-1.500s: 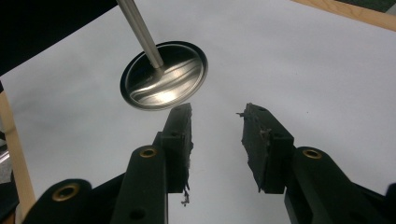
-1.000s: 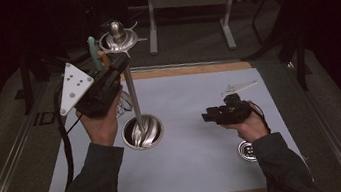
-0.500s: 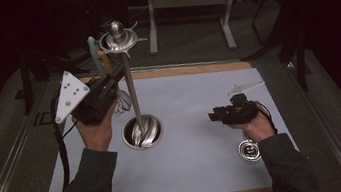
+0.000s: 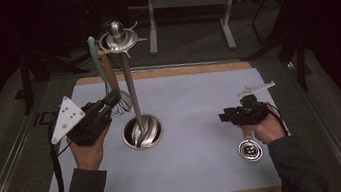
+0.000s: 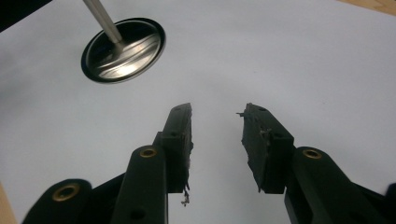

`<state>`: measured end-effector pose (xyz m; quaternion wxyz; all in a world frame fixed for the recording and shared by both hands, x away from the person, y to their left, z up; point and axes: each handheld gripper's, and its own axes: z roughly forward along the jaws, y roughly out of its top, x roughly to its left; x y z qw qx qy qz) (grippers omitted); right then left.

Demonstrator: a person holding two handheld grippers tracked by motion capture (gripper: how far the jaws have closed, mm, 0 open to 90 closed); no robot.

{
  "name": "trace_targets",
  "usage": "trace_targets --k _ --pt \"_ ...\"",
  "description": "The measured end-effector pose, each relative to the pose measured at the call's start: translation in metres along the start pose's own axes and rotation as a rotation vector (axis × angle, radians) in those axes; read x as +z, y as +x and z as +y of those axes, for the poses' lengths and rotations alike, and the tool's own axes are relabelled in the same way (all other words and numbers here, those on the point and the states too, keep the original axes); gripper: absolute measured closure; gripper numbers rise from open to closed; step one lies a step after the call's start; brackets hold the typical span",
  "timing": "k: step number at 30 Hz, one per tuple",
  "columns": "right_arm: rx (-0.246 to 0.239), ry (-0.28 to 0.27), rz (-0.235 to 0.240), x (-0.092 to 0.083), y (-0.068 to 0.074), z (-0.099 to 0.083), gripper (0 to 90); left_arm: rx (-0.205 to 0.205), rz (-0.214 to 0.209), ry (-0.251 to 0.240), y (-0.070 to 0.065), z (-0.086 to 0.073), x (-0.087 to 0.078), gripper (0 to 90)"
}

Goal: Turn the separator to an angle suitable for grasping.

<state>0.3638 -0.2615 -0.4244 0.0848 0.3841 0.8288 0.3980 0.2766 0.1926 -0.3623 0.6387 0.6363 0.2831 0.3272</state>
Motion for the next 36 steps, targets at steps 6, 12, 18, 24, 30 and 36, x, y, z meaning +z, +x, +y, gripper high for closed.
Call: trace_targets --k 6,12,18,24,30,36 --pt "0.013 0.003 -0.020 -0.005 -0.004 -0.006 62.7 -0.061 0.012 0.041 0.005 -0.037 -0.011 85.1" --pt "0.026 0.006 -0.025 -0.006 -0.007 -0.011 62.7 -0.106 0.041 0.106 0.010 -0.072 -0.021 84.1" --pt "0.034 0.008 -0.031 -0.006 -0.011 -0.015 62.7 -0.125 0.055 0.193 0.012 -0.106 -0.026 84.0" --pt "0.042 0.003 -0.035 -0.009 -0.013 -0.017 62.6 -0.127 0.078 0.302 0.015 -0.137 -0.034 83.6" --pt "0.056 0.014 -0.072 -0.012 -0.018 -0.020 63.2 -0.152 0.173 0.430 0.023 -0.160 -0.043 83.9" --pt "0.078 0.055 -0.162 -0.009 -0.026 -0.029 72.7 -0.148 0.202 0.473 0.024 -0.171 -0.048 83.3"
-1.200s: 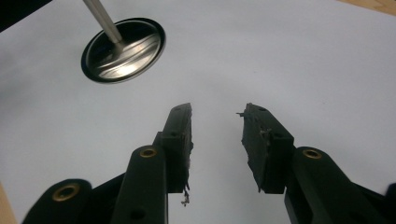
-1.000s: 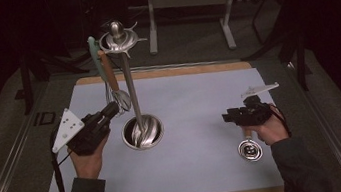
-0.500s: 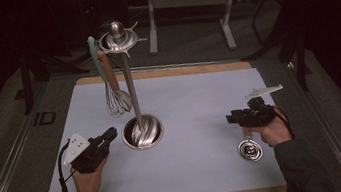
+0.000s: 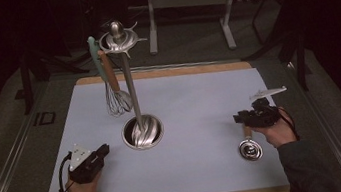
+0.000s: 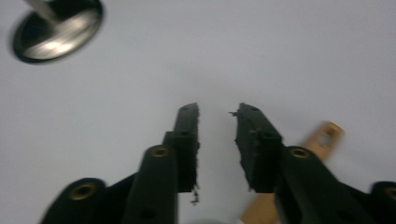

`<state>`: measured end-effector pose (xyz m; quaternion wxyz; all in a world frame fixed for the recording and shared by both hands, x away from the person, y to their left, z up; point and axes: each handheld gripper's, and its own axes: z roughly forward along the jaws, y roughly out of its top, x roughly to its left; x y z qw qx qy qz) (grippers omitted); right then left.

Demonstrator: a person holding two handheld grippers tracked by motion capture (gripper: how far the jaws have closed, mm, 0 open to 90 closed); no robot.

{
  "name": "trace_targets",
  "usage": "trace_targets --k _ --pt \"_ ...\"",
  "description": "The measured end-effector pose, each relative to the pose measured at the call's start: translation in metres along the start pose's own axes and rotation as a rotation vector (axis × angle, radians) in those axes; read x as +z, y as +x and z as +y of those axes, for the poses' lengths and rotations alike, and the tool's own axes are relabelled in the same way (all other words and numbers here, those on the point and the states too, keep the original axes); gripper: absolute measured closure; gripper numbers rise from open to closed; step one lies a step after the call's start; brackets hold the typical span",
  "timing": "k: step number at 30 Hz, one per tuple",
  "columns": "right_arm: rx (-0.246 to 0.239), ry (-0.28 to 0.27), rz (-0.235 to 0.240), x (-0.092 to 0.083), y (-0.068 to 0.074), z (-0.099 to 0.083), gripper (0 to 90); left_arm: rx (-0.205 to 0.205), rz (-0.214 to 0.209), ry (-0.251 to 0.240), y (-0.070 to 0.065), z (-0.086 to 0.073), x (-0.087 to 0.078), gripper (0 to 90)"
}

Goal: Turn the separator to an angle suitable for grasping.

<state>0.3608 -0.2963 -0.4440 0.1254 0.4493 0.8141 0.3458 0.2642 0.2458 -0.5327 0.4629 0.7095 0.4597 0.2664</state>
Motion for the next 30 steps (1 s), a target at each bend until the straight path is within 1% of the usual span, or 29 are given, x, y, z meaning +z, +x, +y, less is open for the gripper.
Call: trace_targets --k 3,4,5,7,9,10,14,15,16,18,20,23,25,27,29,30 --pt "0.016 0.022 -0.040 0.001 -0.004 -0.005 84.2 -0.009 0.012 0.008 0.002 -0.002 0.000 83.2" --pt "0.016 0.022 -0.040 0.001 -0.004 -0.005 84.2 -0.009 0.012 0.008 0.002 -0.002 0.000 83.2" --pt "0.028 0.044 -0.073 0.003 -0.009 -0.011 89.7 -0.029 0.014 0.004 0.005 -0.004 0.000 83.2" --pt "0.035 0.065 -0.099 0.006 -0.013 -0.015 89.9 -0.040 0.015 0.001 0.006 -0.004 -0.001 83.2" --pt "0.032 0.099 -0.139 0.010 -0.018 -0.021 89.9 -0.047 0.012 0.001 0.006 -0.005 0.000 83.0" --pt "0.027 0.109 -0.152 0.011 -0.020 -0.023 90.0 -0.043 0.013 0.005 0.005 -0.005 0.000 82.9" --pt "0.053 0.142 -0.205 0.017 -0.028 -0.031 89.9 -0.013 0.018 0.017 0.002 -0.005 0.002 82.9" --pt "0.058 0.148 -0.217 0.017 -0.031 -0.033 89.9 -0.013 0.017 0.017 0.002 -0.005 0.002 82.9" --pt "0.058 0.148 -0.217 0.017 -0.031 -0.033 89.9 -0.013 0.017 0.017 0.002 -0.005 0.002 82.8" --pt "0.095 0.163 -0.242 0.020 -0.037 -0.038 89.5 -0.013 0.017 0.016 0.002 -0.005 0.002 82.6" --pt "0.111 0.175 -0.247 0.023 -0.041 -0.041 89.5 -0.014 0.017 0.018 0.002 -0.005 0.002 82.5" --pt "0.124 0.189 -0.238 0.027 -0.044 -0.045 89.5 -0.014 0.017 0.020 0.002 -0.005 0.002 82.5" --pt "0.131 0.192 -0.225 0.030 -0.045 -0.047 89.5 -0.015 0.016 0.020 0.002 -0.005 0.002 82.3" --pt "0.155 0.193 -0.203 0.033 -0.046 -0.048 89.5 -0.015 0.016 0.020 0.003 -0.005 0.002 82.2" --pt "0.158 0.195 -0.191 0.036 -0.046 -0.049 89.4 -0.014 0.016 0.021 0.002 -0.005 0.002 82.2" --pt "0.154 0.196 -0.192 0.037 -0.045 -0.049 89.0 -0.014 0.017 0.021 0.002 -0.005 0.002 82.2"
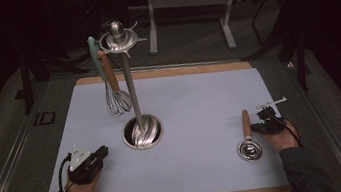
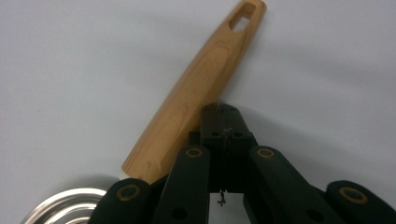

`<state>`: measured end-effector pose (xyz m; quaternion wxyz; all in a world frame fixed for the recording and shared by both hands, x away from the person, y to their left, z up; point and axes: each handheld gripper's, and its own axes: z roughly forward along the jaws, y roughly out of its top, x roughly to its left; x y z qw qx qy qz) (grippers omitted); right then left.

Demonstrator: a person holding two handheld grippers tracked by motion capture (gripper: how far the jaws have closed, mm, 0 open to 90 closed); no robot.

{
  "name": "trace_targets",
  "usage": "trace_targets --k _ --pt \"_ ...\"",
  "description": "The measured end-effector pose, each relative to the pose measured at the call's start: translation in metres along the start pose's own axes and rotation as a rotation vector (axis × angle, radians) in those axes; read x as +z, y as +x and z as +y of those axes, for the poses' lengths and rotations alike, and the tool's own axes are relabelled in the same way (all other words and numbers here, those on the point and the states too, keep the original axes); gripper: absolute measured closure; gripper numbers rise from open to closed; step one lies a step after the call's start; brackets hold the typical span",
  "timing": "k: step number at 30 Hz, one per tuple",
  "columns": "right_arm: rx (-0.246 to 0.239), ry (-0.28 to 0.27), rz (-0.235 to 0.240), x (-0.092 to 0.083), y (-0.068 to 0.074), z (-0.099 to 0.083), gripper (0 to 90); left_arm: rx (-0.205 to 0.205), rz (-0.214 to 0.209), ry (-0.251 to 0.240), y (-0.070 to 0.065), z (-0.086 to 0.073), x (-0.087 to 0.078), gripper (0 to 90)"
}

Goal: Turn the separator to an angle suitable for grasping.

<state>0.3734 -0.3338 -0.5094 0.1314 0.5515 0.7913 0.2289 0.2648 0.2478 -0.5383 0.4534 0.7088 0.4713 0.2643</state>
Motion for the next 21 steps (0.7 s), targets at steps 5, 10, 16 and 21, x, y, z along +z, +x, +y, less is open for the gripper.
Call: trace_targets --k 5,10,16,21 --pt "-0.012 -0.001 0.015 0.002 0.006 0.003 88.2 0.001 -0.001 -0.003 0.000 0.000 0.000 82.1" --pt "-0.033 0.000 0.025 0.005 0.014 0.007 86.7 0.005 -0.001 -0.002 0.000 0.000 0.000 82.1" --pt "-0.050 0.001 0.048 0.007 0.023 0.010 85.5 0.002 -0.003 -0.003 0.000 0.000 0.000 81.1" --pt "-0.067 -0.001 0.064 0.010 0.029 0.013 83.9 0.004 -0.003 -0.002 0.000 0.000 0.000 81.1"
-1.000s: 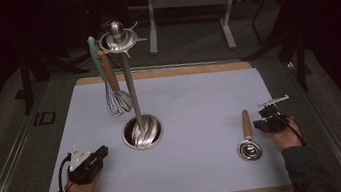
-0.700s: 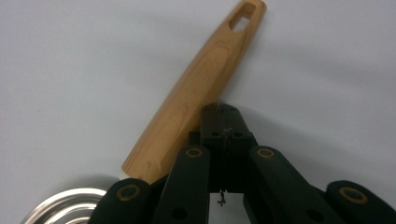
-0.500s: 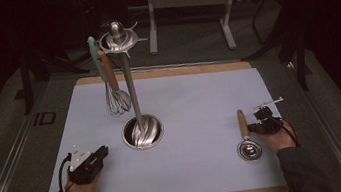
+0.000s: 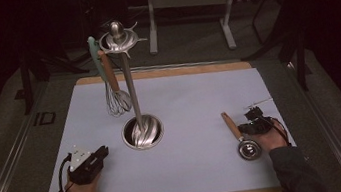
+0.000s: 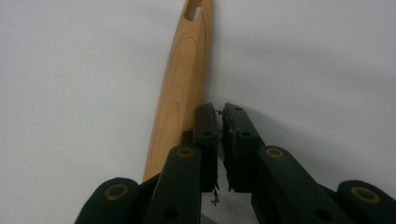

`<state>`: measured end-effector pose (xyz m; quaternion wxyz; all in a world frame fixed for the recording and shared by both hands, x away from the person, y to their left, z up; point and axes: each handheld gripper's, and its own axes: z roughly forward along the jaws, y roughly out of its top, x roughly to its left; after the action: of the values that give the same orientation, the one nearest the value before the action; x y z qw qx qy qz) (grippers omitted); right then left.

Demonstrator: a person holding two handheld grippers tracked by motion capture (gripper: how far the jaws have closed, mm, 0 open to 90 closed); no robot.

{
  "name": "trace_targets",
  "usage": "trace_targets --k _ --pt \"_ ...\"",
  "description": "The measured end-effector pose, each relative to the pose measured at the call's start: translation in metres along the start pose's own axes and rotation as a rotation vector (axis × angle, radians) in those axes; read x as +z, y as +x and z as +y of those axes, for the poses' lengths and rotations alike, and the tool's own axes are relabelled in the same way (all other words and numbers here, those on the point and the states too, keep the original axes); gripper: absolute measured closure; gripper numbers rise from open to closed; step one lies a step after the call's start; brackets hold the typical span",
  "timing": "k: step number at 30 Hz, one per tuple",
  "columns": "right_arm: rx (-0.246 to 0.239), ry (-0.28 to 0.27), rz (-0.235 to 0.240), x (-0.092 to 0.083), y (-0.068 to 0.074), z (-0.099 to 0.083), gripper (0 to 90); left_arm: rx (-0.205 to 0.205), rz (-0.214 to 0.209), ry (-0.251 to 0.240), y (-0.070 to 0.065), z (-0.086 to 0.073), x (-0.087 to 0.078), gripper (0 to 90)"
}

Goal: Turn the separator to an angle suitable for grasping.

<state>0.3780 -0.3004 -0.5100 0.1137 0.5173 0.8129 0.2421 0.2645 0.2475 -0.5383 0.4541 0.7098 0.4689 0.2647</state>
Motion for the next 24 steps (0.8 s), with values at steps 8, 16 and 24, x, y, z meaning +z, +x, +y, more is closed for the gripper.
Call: trace_targets --k 8,16,24 --pt "-0.038 0.012 0.022 0.003 0.010 0.005 83.2 0.001 0.000 -0.001 0.000 0.000 0.000 81.1" --pt "-0.096 0.018 0.019 -0.005 0.019 0.012 80.0 -0.003 -0.001 0.002 0.000 0.000 0.000 81.1" --pt "-0.145 0.027 0.052 -0.016 0.027 0.013 73.0 0.000 -0.002 0.001 0.000 0.000 0.000 81.0"
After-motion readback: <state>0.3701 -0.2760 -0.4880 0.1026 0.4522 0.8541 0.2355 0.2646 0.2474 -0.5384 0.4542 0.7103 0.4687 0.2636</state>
